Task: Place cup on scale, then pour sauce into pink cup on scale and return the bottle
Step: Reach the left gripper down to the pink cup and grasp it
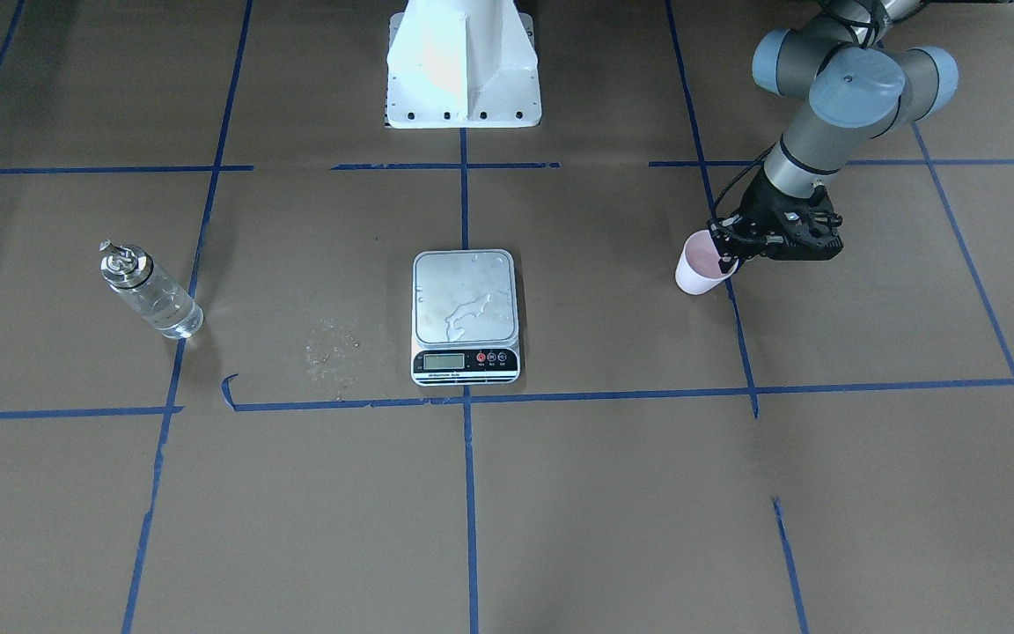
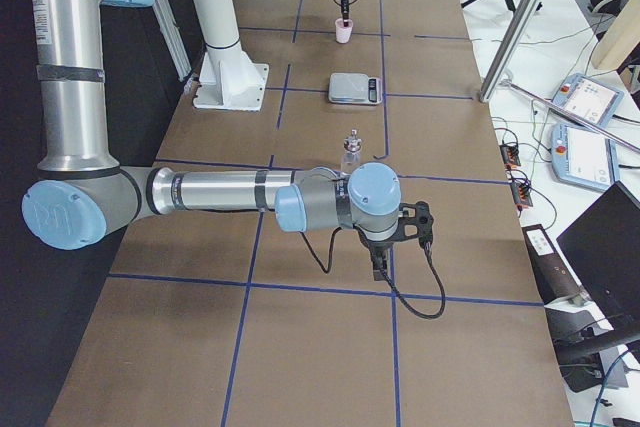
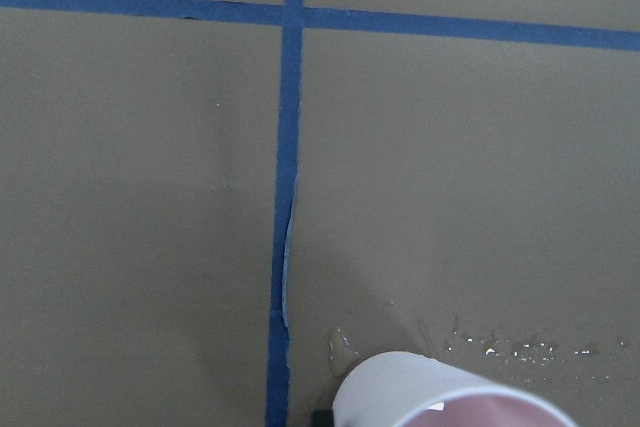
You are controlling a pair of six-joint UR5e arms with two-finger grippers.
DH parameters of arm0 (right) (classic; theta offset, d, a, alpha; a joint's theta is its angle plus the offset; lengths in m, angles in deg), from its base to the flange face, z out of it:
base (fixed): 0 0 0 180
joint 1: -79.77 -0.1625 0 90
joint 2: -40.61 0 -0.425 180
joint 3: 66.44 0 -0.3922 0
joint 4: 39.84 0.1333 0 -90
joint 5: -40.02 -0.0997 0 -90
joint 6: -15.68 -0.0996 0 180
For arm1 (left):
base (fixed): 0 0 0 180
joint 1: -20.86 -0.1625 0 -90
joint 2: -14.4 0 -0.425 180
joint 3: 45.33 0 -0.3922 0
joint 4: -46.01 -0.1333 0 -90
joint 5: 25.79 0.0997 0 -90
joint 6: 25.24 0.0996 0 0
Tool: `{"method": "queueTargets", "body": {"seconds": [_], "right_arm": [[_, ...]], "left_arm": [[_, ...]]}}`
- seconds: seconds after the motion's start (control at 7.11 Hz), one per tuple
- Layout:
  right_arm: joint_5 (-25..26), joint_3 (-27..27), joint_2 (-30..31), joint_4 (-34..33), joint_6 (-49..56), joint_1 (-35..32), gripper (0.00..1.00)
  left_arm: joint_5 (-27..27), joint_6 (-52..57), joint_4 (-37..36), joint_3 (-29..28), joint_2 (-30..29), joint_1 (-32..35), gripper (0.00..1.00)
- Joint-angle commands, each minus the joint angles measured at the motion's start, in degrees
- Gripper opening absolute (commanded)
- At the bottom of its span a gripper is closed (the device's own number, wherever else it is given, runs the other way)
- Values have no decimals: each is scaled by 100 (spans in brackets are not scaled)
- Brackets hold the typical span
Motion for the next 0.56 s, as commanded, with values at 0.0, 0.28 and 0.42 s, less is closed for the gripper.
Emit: {"method": "queueTargets", "body": {"seconds": [0.0,0.28,0.42], "right_arm": [[-3,0,-9,0,-9,-2,100],[5,9,0,0,0,7,100],[110,9,78,17,0,-2,100]], "left_arm": [[-24,3,-329,353,-52,66,0],[-50,-14,-1880,688,-1153,267,0],[-67,-67,-2671,681,-1873,259,0]]}}
